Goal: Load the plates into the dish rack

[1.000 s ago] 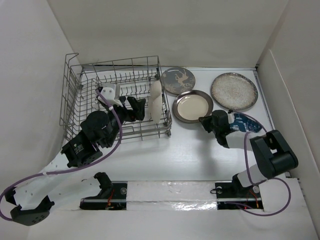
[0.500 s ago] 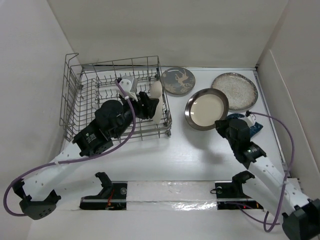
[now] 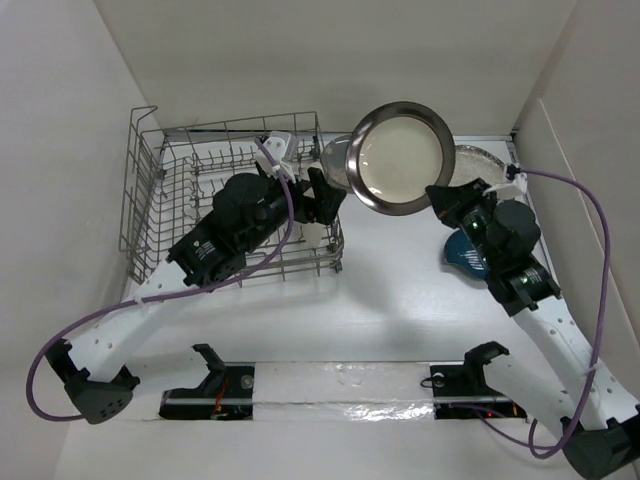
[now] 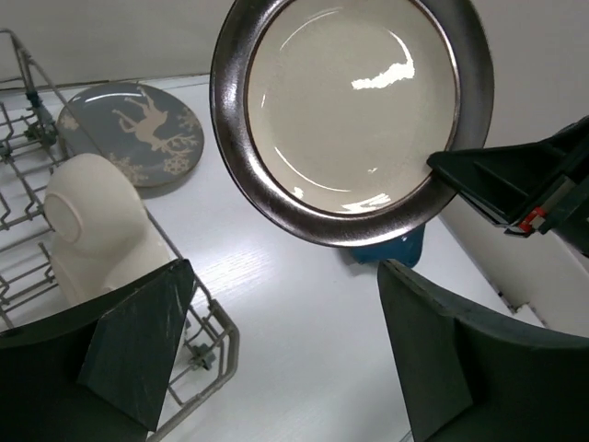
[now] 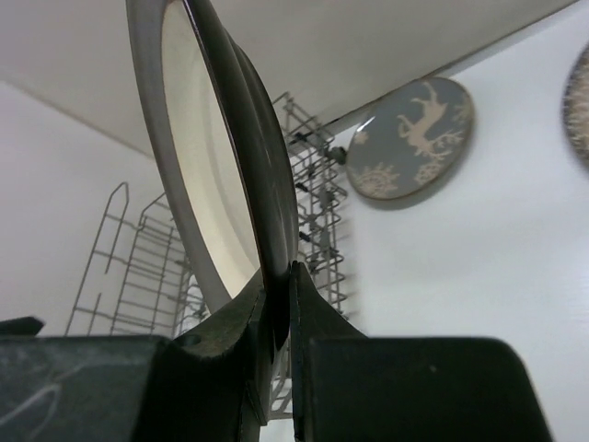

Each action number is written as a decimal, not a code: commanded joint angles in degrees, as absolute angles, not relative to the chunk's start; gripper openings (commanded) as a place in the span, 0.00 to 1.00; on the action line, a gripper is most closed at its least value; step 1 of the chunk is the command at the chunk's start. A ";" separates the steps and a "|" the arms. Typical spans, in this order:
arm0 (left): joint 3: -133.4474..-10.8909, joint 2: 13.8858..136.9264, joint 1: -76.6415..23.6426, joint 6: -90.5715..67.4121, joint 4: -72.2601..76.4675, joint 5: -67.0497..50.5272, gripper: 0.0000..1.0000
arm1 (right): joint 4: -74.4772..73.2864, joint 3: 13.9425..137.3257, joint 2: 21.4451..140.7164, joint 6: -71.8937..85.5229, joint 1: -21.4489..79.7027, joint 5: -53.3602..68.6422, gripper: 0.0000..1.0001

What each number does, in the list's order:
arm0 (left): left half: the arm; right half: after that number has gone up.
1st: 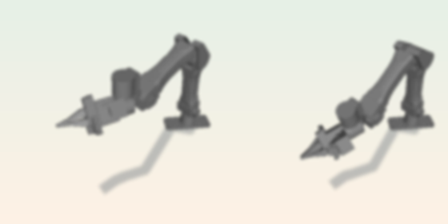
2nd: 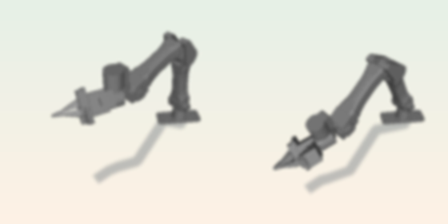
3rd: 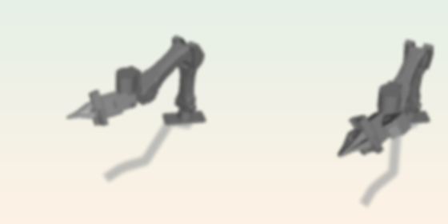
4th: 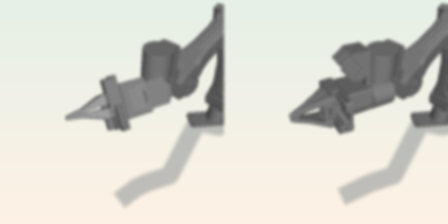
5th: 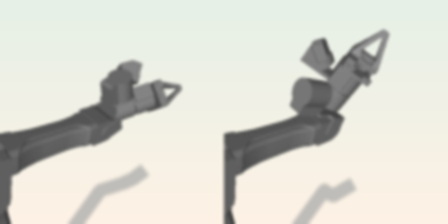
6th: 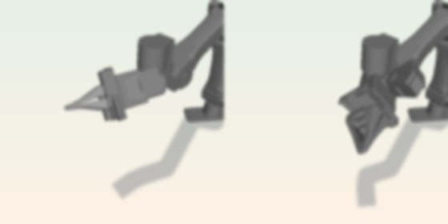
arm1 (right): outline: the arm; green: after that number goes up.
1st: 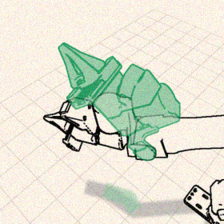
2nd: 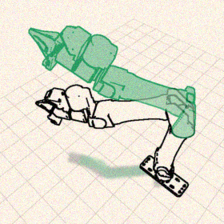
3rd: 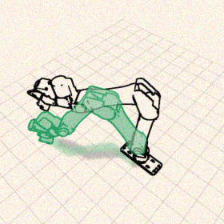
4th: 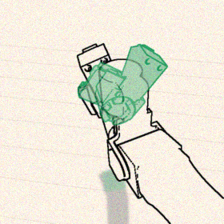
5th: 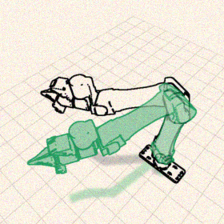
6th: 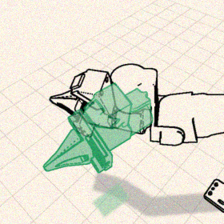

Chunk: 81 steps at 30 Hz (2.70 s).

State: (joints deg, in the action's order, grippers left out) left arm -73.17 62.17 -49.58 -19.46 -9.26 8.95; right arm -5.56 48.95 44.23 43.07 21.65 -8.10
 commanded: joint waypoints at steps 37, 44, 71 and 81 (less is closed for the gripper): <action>-67.32 54.85 -34.72 -21.19 3.52 -2.83 0.00 | 33.66 49.83 65.65 63.28 23.11 29.44 0.63; -73.47 52.03 -34.72 -17.41 -4.21 11.49 0.00 | 31.56 49.66 65.92 60.39 23.12 28.65 0.82; -83.93 69.95 -38.94 -6.14 -19.15 57.92 0.00 | 8.26 47.29 55.11 39.64 19.69 15.56 0.91; -87.01 76.37 -38.94 -8.88 -20.39 56.08 0.00 | 9.05 45.62 56.16 39.11 19.69 17.40 0.91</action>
